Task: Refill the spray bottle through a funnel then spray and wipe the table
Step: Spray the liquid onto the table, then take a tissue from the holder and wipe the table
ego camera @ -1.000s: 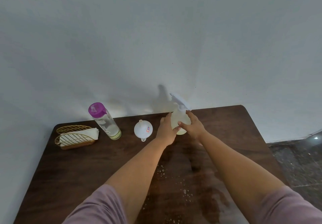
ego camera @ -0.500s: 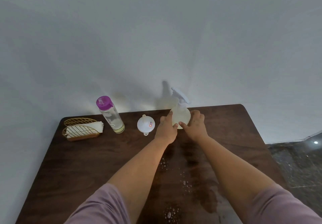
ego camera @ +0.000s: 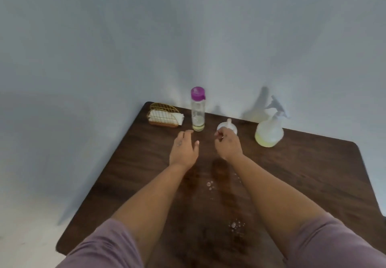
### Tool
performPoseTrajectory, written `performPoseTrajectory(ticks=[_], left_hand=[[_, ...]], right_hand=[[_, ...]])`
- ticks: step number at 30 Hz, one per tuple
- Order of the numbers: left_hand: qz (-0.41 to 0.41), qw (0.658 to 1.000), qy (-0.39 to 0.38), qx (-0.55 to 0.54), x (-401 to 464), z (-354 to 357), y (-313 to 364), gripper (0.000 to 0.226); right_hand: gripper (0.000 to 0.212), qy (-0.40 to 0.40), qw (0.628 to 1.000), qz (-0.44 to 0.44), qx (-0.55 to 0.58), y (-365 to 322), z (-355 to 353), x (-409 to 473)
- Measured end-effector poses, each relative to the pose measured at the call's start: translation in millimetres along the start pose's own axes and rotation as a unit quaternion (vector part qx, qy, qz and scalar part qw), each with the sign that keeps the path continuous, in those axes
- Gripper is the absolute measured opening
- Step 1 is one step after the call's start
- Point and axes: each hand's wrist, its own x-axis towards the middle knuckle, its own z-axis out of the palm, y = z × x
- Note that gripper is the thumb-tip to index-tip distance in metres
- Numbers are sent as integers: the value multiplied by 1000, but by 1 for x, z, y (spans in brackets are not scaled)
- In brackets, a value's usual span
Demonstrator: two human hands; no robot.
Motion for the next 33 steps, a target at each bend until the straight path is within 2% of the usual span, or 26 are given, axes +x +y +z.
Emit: performPoseTrajectory(ticks=[2, 5, 9, 13, 18, 24, 29, 33], left_hand=[[-29, 999, 15, -1, 4, -18, -24, 44], [-53, 998, 31, -3, 16, -39, -61, 44], [-56, 998, 25, -7, 38, -59, -104, 45], [-53, 999, 12, 4, 66, -71, -139, 48], [-35, 999, 16, 5, 93, -78, -162, 47], [-23, 1000, 7, -4, 107, -68, -173, 49], [-22, 1000, 9, -10, 114, -67, -173, 48], [-22, 1000, 12, -13, 116, -69, -172, 48]], right_hand=[[17, -34, 999, -28, 0, -17, 22, 8], [22, -48, 998, -26, 5, -42, 56, 23], [29, -31, 1000, 1, 3, -71, 90, 51], [36, -8, 999, 4, -47, -91, 121, 88], [23, 49, 989, 55, -128, -104, 138, 128], [19, -14, 975, 72, -211, -107, 153, 152], [23, -12, 968, 54, -243, -111, 152, 150], [19, -12, 966, 21, -257, -112, 149, 147]])
